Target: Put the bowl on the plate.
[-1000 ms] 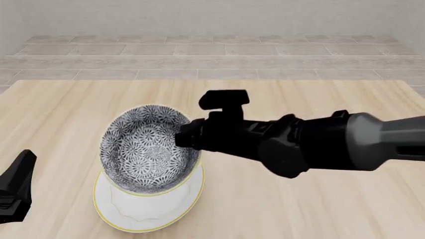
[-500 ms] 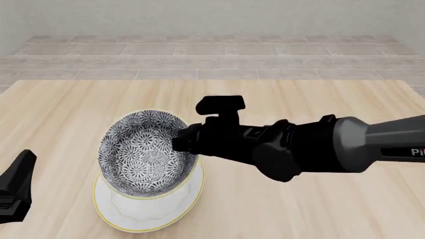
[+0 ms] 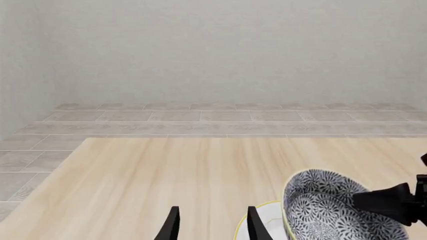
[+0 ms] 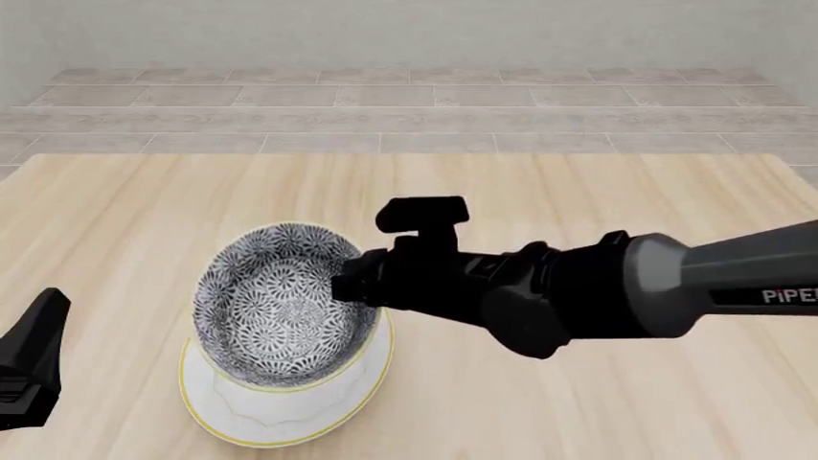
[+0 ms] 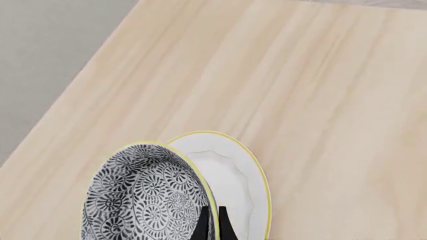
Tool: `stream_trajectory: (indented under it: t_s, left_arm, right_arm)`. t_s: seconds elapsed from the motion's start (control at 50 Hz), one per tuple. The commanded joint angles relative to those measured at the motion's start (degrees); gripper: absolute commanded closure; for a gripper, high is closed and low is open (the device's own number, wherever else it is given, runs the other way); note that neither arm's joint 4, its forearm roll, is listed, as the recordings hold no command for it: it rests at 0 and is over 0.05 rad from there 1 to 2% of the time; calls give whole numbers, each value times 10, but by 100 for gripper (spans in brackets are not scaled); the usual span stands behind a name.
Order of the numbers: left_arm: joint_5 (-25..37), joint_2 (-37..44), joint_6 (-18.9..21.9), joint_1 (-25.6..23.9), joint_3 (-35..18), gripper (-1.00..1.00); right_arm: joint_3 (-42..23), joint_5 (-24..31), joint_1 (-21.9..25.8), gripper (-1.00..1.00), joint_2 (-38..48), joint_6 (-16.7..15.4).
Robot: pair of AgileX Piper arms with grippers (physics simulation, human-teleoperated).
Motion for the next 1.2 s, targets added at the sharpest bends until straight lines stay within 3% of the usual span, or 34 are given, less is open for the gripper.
stream_trajectory:
  t_s: [0.02, 1.2]
  left_arm:
    - [0, 0, 0, 0, 0, -100]
    - [0, 0, 0, 0, 0, -100]
  right_arm:
    - [-1, -4, -1, 100, 5, 1]
    - [-6, -25, 2, 100, 41, 12]
